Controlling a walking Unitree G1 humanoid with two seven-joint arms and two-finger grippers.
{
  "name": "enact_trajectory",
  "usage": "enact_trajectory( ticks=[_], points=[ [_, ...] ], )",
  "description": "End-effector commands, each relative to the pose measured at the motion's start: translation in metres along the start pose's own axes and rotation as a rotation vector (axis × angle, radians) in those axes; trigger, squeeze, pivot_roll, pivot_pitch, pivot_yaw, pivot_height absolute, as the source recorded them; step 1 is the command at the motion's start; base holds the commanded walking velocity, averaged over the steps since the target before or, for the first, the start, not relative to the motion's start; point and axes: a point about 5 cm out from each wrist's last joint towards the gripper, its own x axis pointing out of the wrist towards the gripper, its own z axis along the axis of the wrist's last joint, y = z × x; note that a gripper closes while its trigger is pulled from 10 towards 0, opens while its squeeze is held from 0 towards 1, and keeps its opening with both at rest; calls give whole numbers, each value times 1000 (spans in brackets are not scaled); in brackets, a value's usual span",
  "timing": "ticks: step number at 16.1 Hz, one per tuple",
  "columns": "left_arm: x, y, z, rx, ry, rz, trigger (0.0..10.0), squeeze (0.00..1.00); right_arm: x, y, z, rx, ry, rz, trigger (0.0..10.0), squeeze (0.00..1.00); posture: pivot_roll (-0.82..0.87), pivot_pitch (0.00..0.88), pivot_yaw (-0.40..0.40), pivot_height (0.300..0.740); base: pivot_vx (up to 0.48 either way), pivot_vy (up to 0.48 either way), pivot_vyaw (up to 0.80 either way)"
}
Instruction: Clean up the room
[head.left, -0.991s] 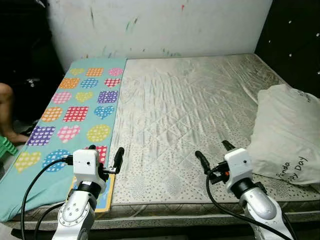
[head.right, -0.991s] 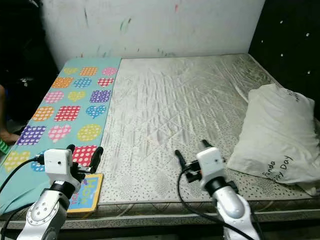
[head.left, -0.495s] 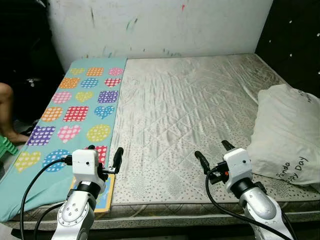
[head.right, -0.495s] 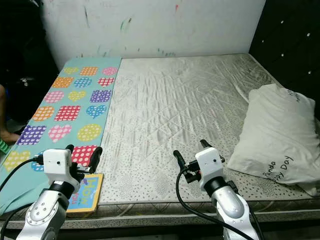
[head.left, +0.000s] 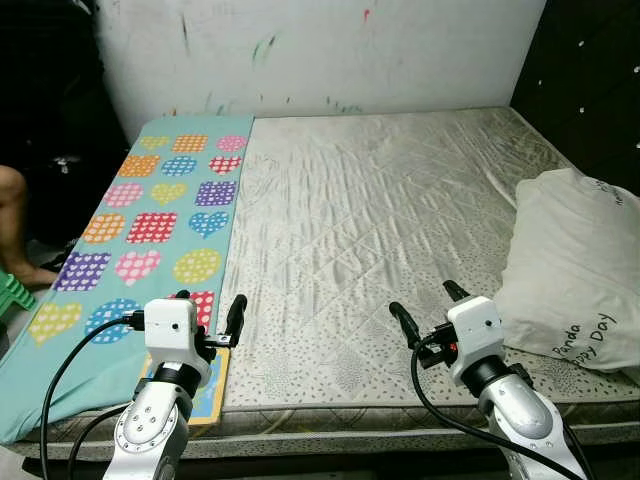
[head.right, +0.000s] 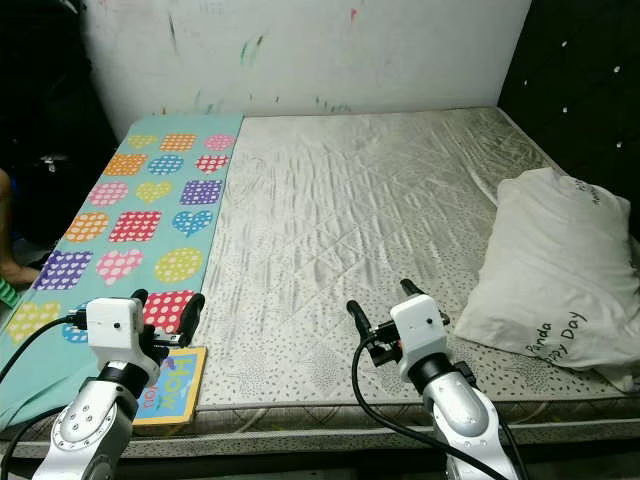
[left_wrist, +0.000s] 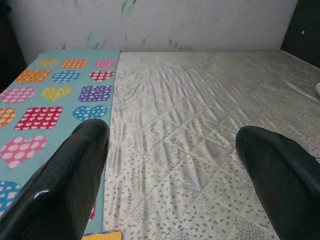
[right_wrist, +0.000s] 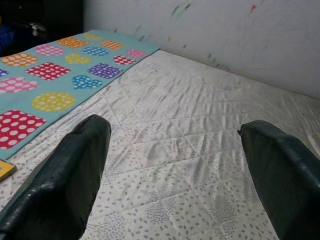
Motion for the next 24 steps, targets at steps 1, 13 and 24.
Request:
enact_trajectory(
  ticks=[1, 13, 24],
  points=[
    [-1, 4, 3, 8, 0, 14, 10000, 0, 2, 0, 7, -12, -28, 8, 10000, 0, -150, 0, 29, 740, 0, 0, 0],
    [4, -1, 3, -32, -15, -56, 10000, 0, 9, -2, 7, -10, -31, 4, 10000, 0, -151, 0, 25, 740, 214, 0, 0],
    [5, 1, 0, -32, 13, -24, 10000, 0, 9, -2, 5, -12, -28, 4, 10000, 0, -152, 0, 25, 740, 27, -146, 0]
  ],
)
